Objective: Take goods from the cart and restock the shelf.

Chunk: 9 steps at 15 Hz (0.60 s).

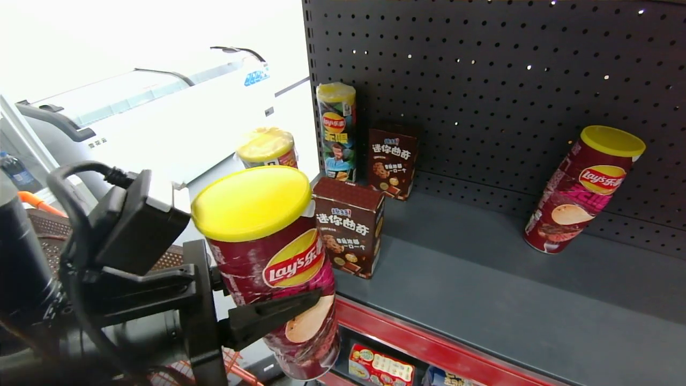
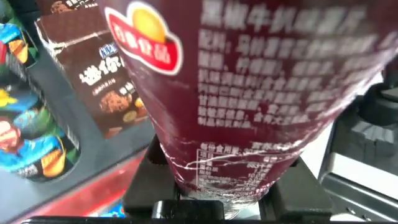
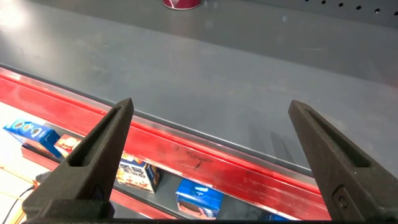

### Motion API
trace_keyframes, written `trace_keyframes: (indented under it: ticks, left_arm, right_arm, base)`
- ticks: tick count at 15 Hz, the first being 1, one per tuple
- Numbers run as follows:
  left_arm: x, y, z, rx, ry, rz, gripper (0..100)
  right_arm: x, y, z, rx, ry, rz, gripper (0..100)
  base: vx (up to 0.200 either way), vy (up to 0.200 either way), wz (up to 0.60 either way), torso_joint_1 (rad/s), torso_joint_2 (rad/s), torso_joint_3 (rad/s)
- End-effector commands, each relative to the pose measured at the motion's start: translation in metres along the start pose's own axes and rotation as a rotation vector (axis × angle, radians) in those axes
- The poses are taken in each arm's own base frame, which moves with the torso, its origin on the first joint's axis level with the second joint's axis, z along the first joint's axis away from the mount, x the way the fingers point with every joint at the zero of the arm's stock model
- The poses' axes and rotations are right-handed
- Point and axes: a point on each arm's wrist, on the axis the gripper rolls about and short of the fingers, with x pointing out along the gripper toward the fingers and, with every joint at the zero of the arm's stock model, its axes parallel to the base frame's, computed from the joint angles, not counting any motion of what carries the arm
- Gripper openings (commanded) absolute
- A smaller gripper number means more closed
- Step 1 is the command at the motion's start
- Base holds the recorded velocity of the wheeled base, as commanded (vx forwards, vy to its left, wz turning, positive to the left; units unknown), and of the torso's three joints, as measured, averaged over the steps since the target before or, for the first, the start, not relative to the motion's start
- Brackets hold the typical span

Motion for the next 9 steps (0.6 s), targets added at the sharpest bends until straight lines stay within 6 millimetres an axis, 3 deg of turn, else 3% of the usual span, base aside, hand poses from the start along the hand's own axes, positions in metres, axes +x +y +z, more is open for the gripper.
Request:
trace_keyframes:
  ticks: [1, 7, 9]
  left_arm:
    - [0.02, 0.008, -0.001, -0.011, 0.024, 0.001, 0]
    - [0.03, 0.002, 0.0, -0.002, 0.011, -0.079, 0]
    - [0.031, 0.002, 0.001, -0.002, 0.009, -0.083, 0]
  right_arm:
    - [0.0, 0.0, 0.0, 0.0, 0.0, 0.0, 100]
    - [0.0, 0.0, 0.0, 0.0, 0.002, 0.0, 100]
    - [0.0, 0.0, 0.0, 0.0, 0.002, 0.0, 100]
  base:
    - [0.0, 0.0, 0.0, 0.0, 0.0, 0.0]
    - [0.0, 0.0, 0.0, 0.0, 0.0, 0.0]
    - [0.0, 0.0, -0.6, 0.0, 0.0, 0.002]
